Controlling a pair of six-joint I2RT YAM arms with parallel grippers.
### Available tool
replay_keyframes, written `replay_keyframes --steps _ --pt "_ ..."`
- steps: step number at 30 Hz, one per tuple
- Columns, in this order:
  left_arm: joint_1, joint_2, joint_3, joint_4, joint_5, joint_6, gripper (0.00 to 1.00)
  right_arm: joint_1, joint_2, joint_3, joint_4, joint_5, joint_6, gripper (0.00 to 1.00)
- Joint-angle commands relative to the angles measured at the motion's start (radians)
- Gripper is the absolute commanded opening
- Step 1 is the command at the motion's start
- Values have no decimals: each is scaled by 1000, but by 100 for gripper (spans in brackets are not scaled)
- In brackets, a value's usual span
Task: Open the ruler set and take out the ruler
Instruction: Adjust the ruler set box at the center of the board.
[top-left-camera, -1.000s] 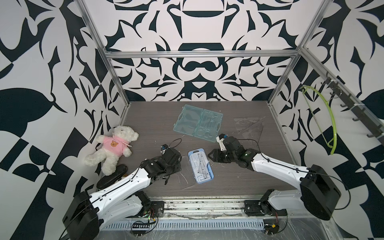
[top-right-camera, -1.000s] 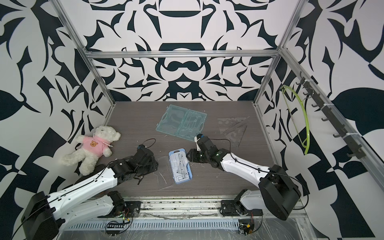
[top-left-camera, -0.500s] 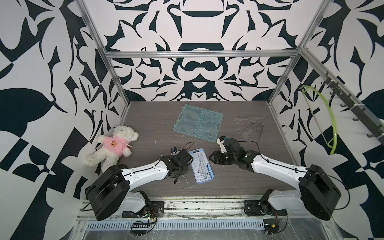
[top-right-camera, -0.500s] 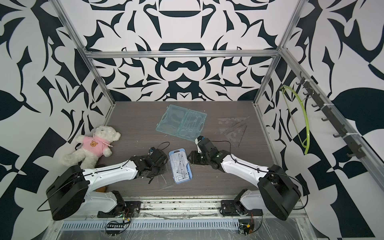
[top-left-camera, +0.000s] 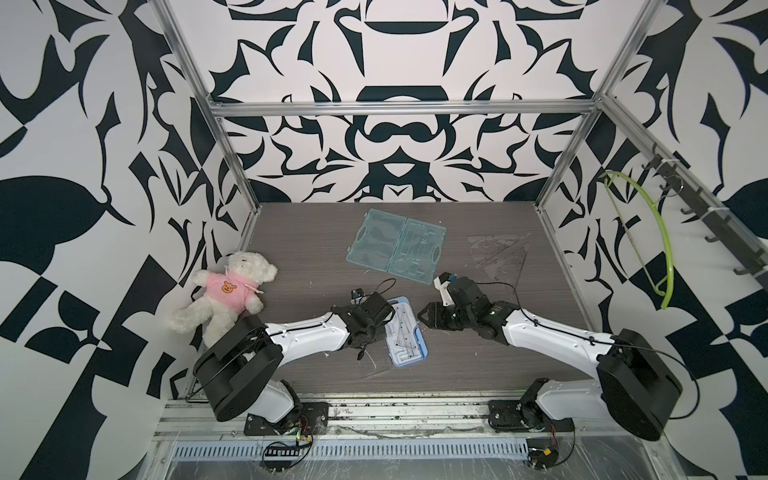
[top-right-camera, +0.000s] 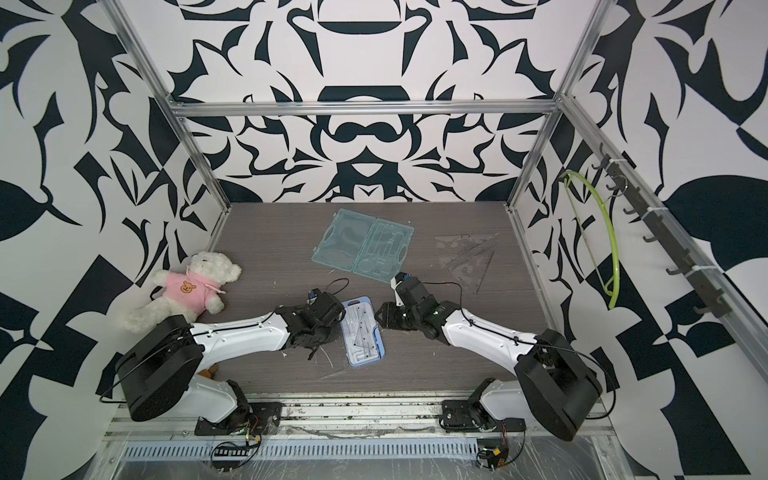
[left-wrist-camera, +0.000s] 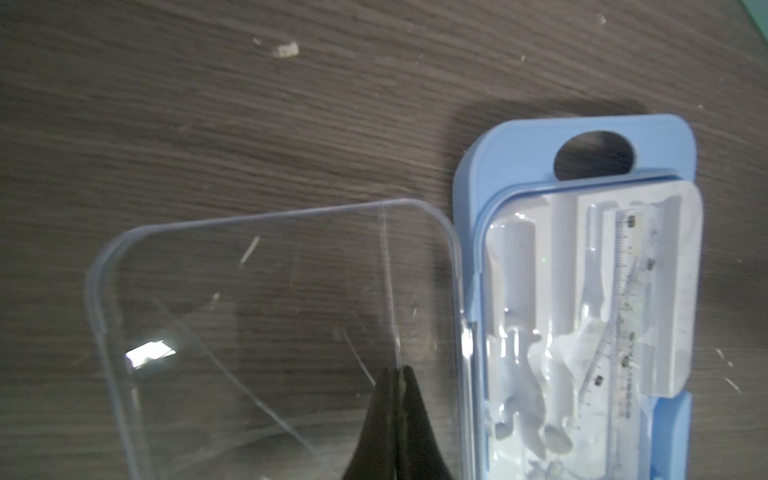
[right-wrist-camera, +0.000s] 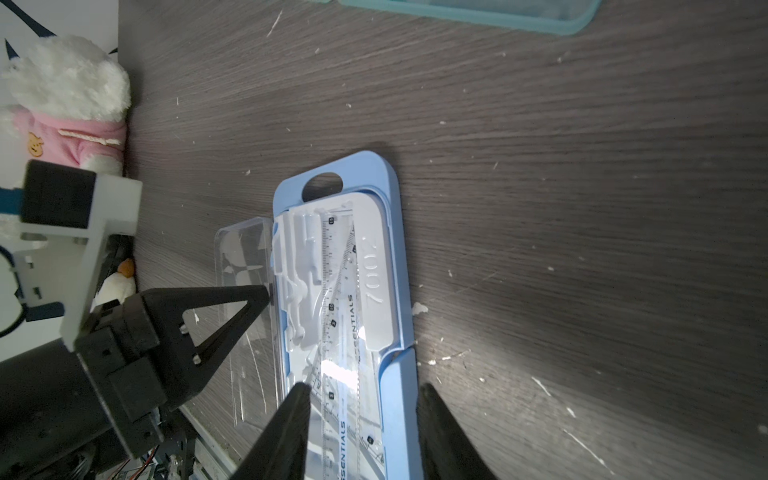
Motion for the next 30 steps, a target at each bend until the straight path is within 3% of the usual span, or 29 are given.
replay_keyframes --steps 1,22,30 --pt "-2 32 28 13 -2 16 4 -6 -14 -4 29 -6 8 43" --pt "12 129 143 0 -34 93 4 -6 -4 -26 34 -11 10 43" --pt "21 32 126 -30 -58 113 8 8 -22 8 -62 29 -11 43"
